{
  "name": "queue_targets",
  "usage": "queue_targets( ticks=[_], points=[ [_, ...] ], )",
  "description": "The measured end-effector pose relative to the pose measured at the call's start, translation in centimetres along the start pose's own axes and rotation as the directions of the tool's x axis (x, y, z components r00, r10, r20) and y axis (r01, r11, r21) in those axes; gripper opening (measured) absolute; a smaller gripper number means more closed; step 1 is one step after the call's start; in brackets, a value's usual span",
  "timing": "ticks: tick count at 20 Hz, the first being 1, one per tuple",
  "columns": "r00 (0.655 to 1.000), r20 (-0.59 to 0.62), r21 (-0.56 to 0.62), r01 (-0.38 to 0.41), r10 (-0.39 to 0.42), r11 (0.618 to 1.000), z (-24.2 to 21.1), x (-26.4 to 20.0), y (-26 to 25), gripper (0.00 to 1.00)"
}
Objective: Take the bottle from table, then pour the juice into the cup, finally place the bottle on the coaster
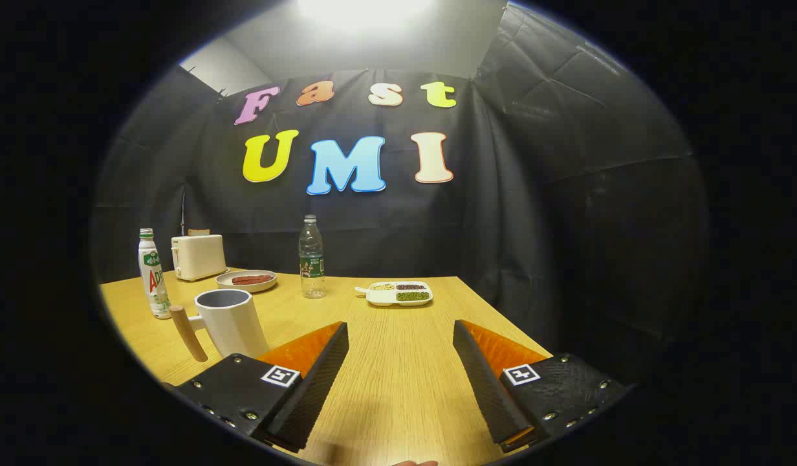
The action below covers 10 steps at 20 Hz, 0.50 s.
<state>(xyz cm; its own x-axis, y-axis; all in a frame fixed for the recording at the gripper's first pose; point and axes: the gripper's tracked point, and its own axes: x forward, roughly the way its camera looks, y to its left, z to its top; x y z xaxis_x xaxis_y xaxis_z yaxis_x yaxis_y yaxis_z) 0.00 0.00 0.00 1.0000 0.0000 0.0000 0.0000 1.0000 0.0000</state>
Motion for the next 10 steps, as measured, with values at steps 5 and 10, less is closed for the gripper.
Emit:
queue_targets(
  ticks=[5, 10],
  points=[
    [1.000, -0.002, 0.001, 0.001, -0.001, 1.000, -0.04, 0.32, -0.02, 0.99],
    [1.000, 0.023, -0.013, 0.007, -0.007, 1.000, 0.39, 0.46, -0.11, 0.99]
  ],
)
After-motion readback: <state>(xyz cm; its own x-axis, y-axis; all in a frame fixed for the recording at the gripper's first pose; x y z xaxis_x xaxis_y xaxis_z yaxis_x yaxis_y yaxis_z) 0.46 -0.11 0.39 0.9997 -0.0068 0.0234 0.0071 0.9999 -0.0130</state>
